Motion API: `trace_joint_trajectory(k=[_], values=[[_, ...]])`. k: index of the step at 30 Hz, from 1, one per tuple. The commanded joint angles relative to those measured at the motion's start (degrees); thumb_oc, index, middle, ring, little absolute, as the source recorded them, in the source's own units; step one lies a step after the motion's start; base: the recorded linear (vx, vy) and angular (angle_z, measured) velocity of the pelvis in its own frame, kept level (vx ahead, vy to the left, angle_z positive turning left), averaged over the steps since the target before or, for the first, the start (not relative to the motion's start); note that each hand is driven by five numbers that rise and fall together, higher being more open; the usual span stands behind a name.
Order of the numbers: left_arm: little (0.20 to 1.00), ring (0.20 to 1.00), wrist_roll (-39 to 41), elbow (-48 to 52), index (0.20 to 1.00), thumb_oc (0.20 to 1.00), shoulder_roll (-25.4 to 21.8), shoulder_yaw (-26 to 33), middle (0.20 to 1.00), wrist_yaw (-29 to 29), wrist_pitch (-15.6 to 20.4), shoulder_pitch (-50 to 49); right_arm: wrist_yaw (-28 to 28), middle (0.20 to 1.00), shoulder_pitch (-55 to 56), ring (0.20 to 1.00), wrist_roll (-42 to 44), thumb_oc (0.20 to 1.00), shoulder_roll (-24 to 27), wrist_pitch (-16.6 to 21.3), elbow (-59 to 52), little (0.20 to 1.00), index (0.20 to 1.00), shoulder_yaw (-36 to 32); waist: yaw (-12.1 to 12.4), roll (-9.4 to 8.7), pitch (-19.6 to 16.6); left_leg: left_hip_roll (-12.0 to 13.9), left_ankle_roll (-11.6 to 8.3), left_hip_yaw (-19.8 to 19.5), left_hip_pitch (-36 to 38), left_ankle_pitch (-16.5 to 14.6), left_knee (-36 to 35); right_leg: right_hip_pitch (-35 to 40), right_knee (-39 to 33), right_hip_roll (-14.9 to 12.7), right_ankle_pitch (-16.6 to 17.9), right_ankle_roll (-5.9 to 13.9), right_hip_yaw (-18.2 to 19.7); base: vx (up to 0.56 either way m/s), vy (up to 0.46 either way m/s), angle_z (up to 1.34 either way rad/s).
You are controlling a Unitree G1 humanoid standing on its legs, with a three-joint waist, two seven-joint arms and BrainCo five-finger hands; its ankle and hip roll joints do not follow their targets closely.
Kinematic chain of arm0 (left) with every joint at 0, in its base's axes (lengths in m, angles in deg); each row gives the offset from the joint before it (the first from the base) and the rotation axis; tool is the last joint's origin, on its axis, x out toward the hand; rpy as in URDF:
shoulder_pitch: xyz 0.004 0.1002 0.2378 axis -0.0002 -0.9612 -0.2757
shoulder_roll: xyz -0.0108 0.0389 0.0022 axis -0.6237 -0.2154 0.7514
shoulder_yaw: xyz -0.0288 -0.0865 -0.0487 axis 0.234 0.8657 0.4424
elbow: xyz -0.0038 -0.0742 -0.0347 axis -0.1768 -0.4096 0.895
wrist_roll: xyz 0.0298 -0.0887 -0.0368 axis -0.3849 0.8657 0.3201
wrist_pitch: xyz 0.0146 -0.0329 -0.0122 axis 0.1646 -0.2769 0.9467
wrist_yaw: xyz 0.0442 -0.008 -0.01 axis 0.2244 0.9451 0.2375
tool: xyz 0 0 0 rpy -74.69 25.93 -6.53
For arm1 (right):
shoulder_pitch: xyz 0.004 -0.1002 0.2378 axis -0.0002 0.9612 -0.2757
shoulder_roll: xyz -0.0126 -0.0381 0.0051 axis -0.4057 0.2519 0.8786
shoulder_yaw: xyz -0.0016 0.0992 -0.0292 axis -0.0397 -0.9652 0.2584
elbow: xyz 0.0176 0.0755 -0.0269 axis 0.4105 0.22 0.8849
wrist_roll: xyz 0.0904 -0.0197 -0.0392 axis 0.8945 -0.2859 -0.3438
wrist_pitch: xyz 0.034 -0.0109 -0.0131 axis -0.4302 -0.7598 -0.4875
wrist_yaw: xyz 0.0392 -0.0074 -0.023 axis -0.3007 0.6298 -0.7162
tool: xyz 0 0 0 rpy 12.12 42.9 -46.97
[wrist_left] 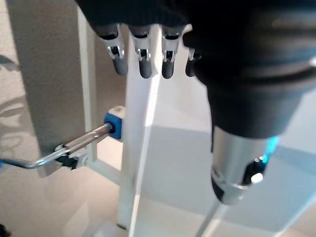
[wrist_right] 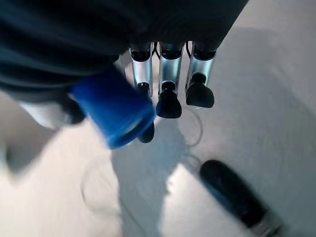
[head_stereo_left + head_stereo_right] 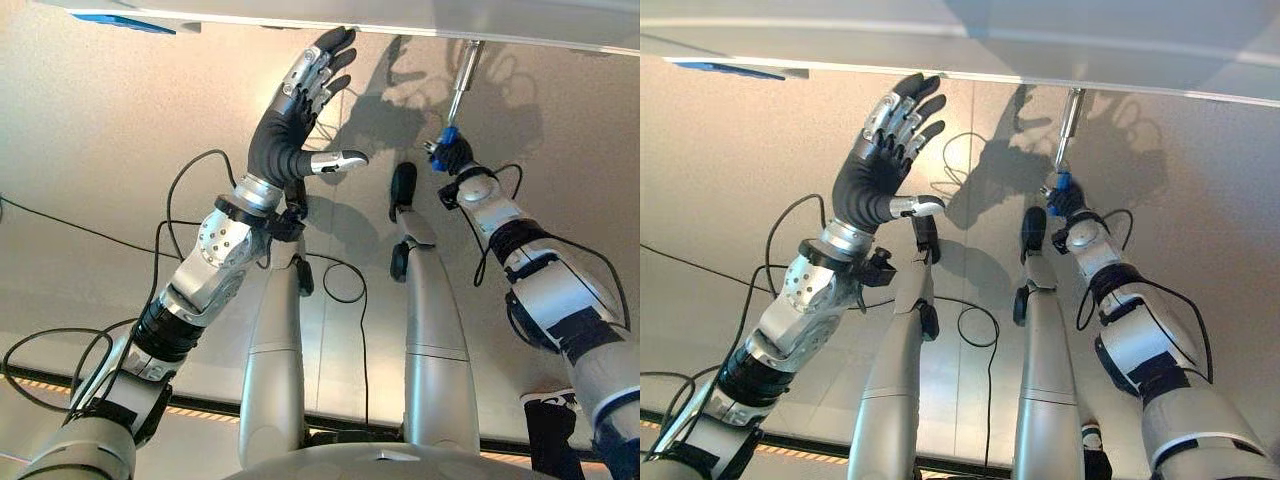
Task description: Raise the hospital bed
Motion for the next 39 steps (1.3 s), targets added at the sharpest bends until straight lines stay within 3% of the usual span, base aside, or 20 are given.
trace_joint_trajectory(k=[1,9,18,19,20,21,22,27,29,35,39], values=[[1.000,1.000,0.11,7.91,1.000,1.000,0.67,1.49,1.000,0.07,3.84,-2.18,-5.21,0.200,-0.24,0.200,-13.11,0.200,-13.10,3.28,-9.17,0.200,0.200,8.10,1.08,4.43,-0.29,-2.65,2.36,0.75,1.00,-9.08,8.85,5.45,-10.65,-0.24,6.75,6.51,-0.54,0.00,0.000,0.00],[1.000,1.000,-0.07,8.08,1.000,1.000,0.20,2.57,1.000,0.28,4.43,-3.40,-8.28,0.200,1.36,0.200,-10.50,0.200,-14.30,5.92,-25.18,0.200,0.200,8.82,0.33,3.43,-0.29,-2.49,2.30,1.11,1.94,-9.03,8.28,6.24,-11.55,-0.08,7.13,6.68,-0.16,0.00,0.004,-0.02],[1.000,1.000,1.13,8.19,1.000,1.000,-0.11,2.07,1.000,-0.14,5.24,-3.89,-8.18,0.200,1.61,0.200,-4.21,0.200,-14.71,7.91,-31.11,0.200,0.200,7.54,0.14,3.25,-0.29,-2.34,2.30,1.06,1.74,-8.98,8.68,6.38,-11.88,-0.06,7.38,6.77,-0.07,0.00,0.004,-0.01],[1.000,1.000,1.34,8.06,1.000,1.000,-0.24,2.37,1.000,-0.03,5.48,-4.31,-6.97,0.200,2.39,0.200,1.06,0.200,-13.91,9.07,-34.55,0.200,0.200,5.33,-0.13,2.93,-0.29,-2.36,2.26,1.10,1.75,-8.84,8.65,6.53,-12.21,-0.10,7.72,6.89,-0.06,0.00,0.000,0.00],[1.000,1.000,1.34,8.06,1.000,1.000,-0.23,2.34,1.000,-0.03,5.48,-4.30,-6.99,0.200,2.42,0.200,1.09,0.200,-13.86,9.03,-34.63,0.200,0.200,5.31,-0.10,2.93,-0.29,-2.36,2.26,1.11,1.77,-8.83,8.63,6.55,-12.23,-0.09,7.73,6.89,-0.06,0.00,0.000,0.00],[1.000,1.000,1.01,8.06,1.000,1.000,-1.07,2.52,1.000,0.12,5.58,-4.50,-6.07,0.200,4.22,0.200,7.29,0.200,-10.99,10.82,-41.27,0.200,0.200,2.86,-0.69,2.31,-0.29,-2.34,2.28,1.20,1.78,-8.77,8.63,6.65,-12.32,-0.10,7.92,6.89,-0.04,0.00,0.000,0.00],[1.000,1.000,1.00,8.06,1.000,1.000,-1.04,2.46,1.000,0.13,5.58,-4.48,-6.10,0.200,4.30,0.200,7.33,0.200,-10.86,10.73,-41.43,0.200,0.200,2.82,-0.64,2.33,-0.29,-2.34,2.28,1.22,1.81,-8.78,8.62,6.67,-12.32,-0.10,7.92,6.89,-0.03,0.00,0.000,0.00],[1.000,1.000,0.39,8.51,1.000,1.000,-4.12,3.83,1.000,0.35,6.56,-6.17,-5.21,0.200,14.32,0.200,20.41,0.200,2.10,16.21,-61.85,0.200,0.200,-6.09,-2.50,0.62,-0.29,-2.28,2.26,1.51,2.90,-8.93,8.37,7.95,-13.01,0.06,8.18,7.17,0.20,0.00,0.000,0.00],[1.000,1.000,0.14,8.77,1.000,1.000,-4.93,4.80,1.000,0.25,6.80,-7.63,-5.25,0.200,19.38,0.200,23.75,0.200,4.73,17.83,-66.92,0.200,0.200,-10.34,-3.19,0.15,-0.29,-2.23,2.26,1.56,3.36,-8.93,8.08,8.45,-13.49,-0.03,8.37,7.31,0.21,0.00,0.001,0.04],[1.000,1.000,-0.28,9.35,1.000,1.000,-6.93,8.38,1.000,-2.10,7.00,-12.31,-7.86,0.200,32.68,0.200,34.36,0.200,6.28,21.44,-74.22,0.200,0.200,-21.76,-4.28,-0.53,-0.29,-2.06,1.88,1.85,5.74,-8.71,6.91,11.00,-14.79,0.14,8.56,7.67,0.27,0.00,-0.006,0.04],[1.000,1.000,-0.39,9.31,1.000,1.000,-8.41,11.11,1.000,-4.01,6.94,-15.59,-8.89,0.200,38.22,0.200,36.35,0.200,7.44,22.90,-78.16,0.200,0.200,-26.85,-4.83,-0.66,-0.29,-2.02,1.66,2.12,7.49,-8.75,6.28,12.68,-15.30,0.41,8.34,7.70,0.44,0.00,0.000,0.00]])
